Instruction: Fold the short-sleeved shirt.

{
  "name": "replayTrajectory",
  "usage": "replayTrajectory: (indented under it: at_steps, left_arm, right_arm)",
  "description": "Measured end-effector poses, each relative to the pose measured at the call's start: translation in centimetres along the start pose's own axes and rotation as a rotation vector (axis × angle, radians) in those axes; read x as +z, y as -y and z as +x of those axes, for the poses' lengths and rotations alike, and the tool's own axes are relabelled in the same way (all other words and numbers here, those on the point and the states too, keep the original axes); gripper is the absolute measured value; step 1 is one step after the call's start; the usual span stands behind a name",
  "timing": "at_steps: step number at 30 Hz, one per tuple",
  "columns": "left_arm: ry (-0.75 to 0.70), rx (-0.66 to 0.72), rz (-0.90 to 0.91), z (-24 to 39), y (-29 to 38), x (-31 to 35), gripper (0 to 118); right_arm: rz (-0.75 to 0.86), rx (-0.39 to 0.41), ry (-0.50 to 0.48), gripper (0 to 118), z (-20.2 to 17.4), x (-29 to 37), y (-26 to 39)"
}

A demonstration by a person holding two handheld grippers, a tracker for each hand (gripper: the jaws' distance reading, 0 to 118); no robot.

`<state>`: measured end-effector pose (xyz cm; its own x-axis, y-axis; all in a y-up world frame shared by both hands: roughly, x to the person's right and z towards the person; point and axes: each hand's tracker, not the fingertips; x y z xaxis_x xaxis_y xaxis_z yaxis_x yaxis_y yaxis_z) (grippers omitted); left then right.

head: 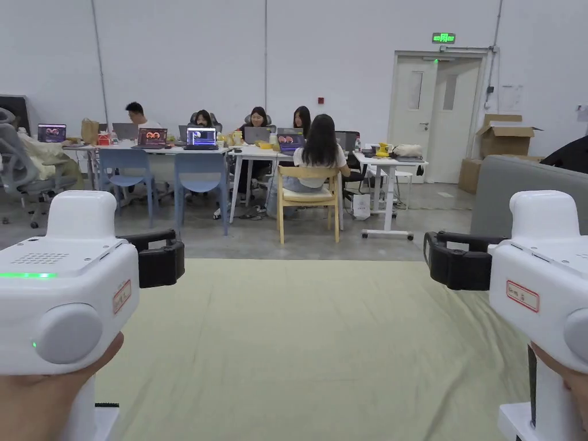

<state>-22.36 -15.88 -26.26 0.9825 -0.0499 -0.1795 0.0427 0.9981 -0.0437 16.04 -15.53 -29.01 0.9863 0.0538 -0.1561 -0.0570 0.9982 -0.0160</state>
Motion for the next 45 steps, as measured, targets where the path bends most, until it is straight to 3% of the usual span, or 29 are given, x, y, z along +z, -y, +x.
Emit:
replayTrajectory:
  at_steps: [2,6,12,19,25,35,45]
  left_arm:
    - [-0.022,-0.032,-0.002,0.3,0.0,-0.1,113]
    - [-0.059,-0.079,0.005,0.9,0.3,-0.4,113]
    - [0.06,0.095,-0.05,-0.6,-0.1,-0.8,113]
    - [0.014,0.025,-0.039,-0.1,0.3,-0.6,113]
    - [0.031,0.059,-0.042,-0.1,0.2,-0.6,113]
    - [0.086,0.071,-0.072,-0.3,0.3,-1.2,113]
    - [0.005,-0.002,-0.045,0.8,0.5,-1.1,113]
  right_arm:
    - [0.011,-0.022,-0.032,118,0.2,0.2,0.2]
    - [-0.001,-0.03,-0.004,118,-0.1,0.0,0.1]
    - [0.023,-0.031,-0.039,118,-0.3,0.4,0.3]
    - [0.006,-0.06,-0.07,118,-0.2,0.0,0.7]
    - [-0.011,-0.124,-0.118,118,0.3,0.1,1.1]
    - [-0.022,-0.124,-0.111,118,0.5,-0.1,0.8]
    - [-0.024,-0.118,-0.109,118,0.5,-0.3,0.9]
